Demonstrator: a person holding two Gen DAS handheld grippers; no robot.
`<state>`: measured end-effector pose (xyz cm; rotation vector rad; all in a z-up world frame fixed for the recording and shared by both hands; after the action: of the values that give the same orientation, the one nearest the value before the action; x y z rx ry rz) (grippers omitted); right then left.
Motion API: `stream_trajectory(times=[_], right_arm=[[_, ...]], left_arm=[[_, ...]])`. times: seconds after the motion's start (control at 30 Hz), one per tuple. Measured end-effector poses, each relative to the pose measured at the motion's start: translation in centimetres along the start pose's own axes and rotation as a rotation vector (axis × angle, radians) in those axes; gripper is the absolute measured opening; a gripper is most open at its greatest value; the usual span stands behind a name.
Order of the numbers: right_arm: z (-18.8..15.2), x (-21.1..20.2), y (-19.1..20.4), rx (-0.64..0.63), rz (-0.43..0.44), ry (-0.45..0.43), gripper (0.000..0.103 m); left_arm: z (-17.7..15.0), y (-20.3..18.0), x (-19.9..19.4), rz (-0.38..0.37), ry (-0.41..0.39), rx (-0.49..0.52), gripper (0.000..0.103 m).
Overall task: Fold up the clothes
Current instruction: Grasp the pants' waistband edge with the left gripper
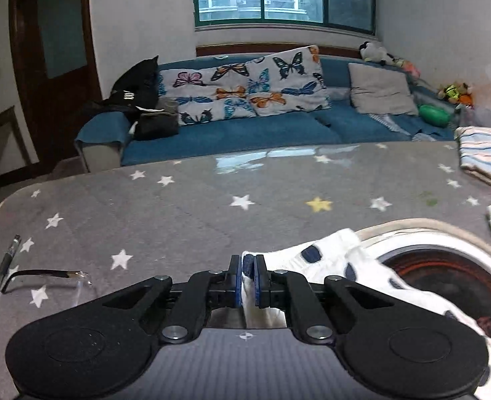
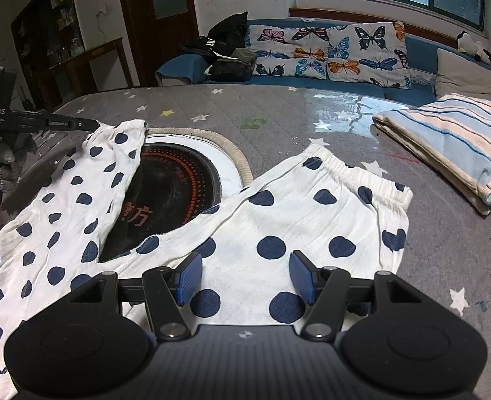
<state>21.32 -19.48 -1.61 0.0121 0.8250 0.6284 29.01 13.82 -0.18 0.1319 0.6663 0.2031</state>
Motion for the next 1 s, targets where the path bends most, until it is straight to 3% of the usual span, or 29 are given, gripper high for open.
stream_trajectory(times=[0.2, 0.37, 0.43, 0.5, 0.53, 0.67, 0.73, 0.83, 1.0], right_arm=[[0.3, 0.2, -0.3, 0.006, -0.017, -0.012, 0.059], [0.8, -0.2, -1.5, 0.024, -0.049, -0.028, 0.059], [1.1, -0.3, -2.0, 0.023, -0.072, -0.033, 0.059], [1.5, -0.4, -2.6, 0.023, -0.095, -0.039, 0.059], [1.6, -0.4, -2.9, 0.028, -0.103, -0.041, 0.059], [2.0, -0.3, -3.9, 0.033, -0.127, -0.038, 0.059], [2.2, -0.1, -4.3, 0.028, -0.131, -0.036, 0.059], [2.5, 0.6, -4.7, 0.019, -0.135, -0.025, 0.059], [3.3, 2.1, -5.1, -0.002, -0.133, -0.013, 0.059]], left_arm=[[1.0, 0.1, 1.2, -0.008, 0.014, -0.021, 0.001], [1.6, -0.7, -0.1, -0.12, 0.016, 0.001, 0.006], [1.3, -1.6, -0.4, -0.099, 0.001, 0.048, 0.025], [1.0, -2.7, -0.6, -0.061, -0.019, 0.1, 0.039], [0.8, -3.0, -0.5, -0.049, -0.015, 0.104, 0.042], [0.3, -2.8, 0.6, -0.029, 0.03, 0.067, 0.04], [0.2, -2.8, 0.6, -0.033, 0.022, 0.072, 0.026], [0.0, -3.1, 0.5, -0.025, -0.006, 0.104, 0.015], [0.6, -2.3, 0.8, 0.056, -0.062, 0.094, 0.014]])
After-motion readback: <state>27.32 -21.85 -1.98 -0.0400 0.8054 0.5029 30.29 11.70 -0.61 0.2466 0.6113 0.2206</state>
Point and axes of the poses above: each gripper's, at about its wrist camera, not at the fingertips, and x roughly the way its jaws point, y to its left, z to its top, the point moved 1 cm from there along x, roughly the way its jaws point, and after that the axes turned 12 degrees about z, right-handed, at the moved point
